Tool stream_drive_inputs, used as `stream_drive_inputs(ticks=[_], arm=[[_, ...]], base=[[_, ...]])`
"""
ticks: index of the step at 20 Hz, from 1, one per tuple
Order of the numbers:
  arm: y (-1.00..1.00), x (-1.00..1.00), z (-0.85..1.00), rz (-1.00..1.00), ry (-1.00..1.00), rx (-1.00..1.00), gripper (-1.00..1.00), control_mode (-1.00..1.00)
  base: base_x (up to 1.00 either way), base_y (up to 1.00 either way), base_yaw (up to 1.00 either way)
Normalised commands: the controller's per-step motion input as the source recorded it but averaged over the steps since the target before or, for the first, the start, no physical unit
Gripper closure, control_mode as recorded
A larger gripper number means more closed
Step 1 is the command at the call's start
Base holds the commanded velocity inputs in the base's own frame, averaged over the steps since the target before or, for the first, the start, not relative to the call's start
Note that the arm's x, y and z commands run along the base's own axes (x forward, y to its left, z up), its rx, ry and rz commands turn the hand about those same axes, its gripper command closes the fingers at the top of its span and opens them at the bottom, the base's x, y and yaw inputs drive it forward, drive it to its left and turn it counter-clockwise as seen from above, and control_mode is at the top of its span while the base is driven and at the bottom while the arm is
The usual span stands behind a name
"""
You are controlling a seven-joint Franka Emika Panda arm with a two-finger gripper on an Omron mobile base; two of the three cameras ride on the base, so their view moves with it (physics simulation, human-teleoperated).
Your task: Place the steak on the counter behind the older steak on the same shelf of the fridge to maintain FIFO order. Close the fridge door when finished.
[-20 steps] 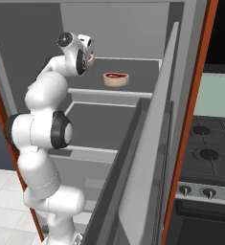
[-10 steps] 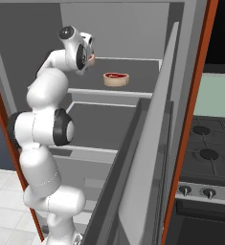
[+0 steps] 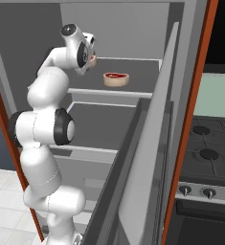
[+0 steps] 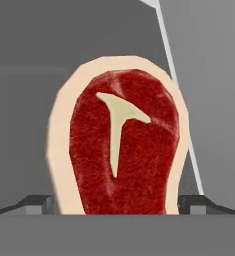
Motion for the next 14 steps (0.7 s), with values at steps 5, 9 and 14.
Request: stream_drive_inputs(ticks=[5,9,14], arm=[[-0.04,0.01,-0.23,0.00,0.06,0.00,-1.00,-1.00],[0.01,0.00,-0.22,0.00,0.11,0.00,-1.00,-1.00],[0.00,-0.16,-0.19,0.00,0.02,0.00,-1.00,-1.00]], base=[[0.00,0.00,0.00],[0.00,0.00,0.00],[0.00,0.00,0.00]])
